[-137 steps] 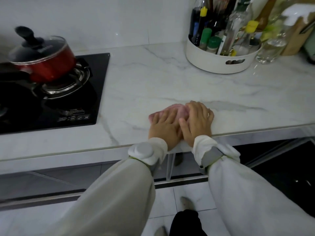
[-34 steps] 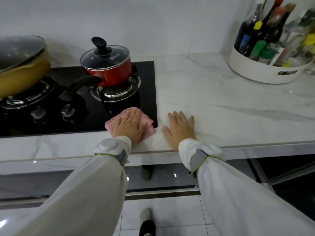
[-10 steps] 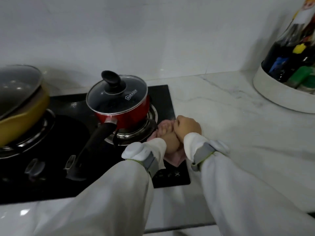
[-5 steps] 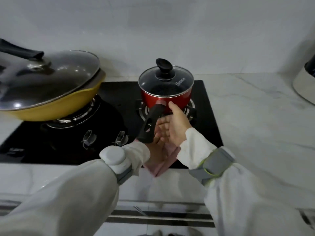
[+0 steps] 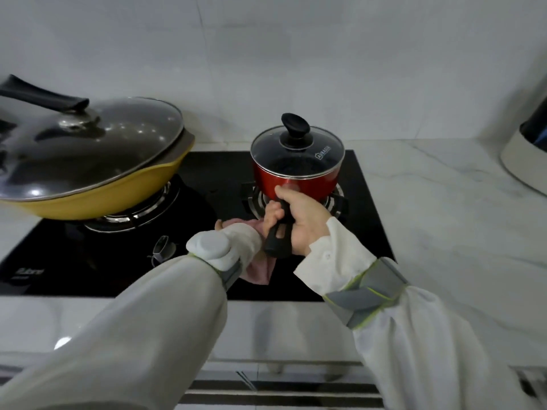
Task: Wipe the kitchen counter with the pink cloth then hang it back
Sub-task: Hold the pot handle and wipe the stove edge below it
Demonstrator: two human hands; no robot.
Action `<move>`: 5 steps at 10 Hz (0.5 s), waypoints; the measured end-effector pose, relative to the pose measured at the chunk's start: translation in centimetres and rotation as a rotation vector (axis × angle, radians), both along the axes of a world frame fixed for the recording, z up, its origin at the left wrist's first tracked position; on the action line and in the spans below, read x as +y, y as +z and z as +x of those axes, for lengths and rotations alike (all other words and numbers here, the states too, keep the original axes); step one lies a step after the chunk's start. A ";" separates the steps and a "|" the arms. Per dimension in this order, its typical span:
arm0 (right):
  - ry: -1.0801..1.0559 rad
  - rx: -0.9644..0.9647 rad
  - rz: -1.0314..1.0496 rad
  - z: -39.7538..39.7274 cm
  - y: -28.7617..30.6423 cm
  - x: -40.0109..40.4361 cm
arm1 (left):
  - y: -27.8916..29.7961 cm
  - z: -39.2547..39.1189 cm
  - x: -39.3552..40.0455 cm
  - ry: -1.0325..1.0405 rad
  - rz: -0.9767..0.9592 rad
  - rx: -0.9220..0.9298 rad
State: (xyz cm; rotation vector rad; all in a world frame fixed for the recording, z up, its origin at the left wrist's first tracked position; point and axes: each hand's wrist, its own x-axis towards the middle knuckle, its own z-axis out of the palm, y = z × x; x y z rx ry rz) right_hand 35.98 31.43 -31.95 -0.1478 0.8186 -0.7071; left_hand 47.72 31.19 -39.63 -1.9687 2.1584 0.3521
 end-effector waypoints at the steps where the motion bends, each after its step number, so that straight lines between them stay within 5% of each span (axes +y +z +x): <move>1: 0.042 0.018 -0.015 -0.2 0.2 -0.2 | 1.0 1.0 -2.3 -0.036 0.130 -0.083; 2: 0.059 0.042 -0.043 -0.9 0.5 -0.4 | 2.0 1.6 -3.2 0.259 0.061 -0.189; 5: 0.049 0.091 -0.167 -2.4 4.4 -5.5 | -0.1 6.4 -7.5 0.454 -0.138 -0.064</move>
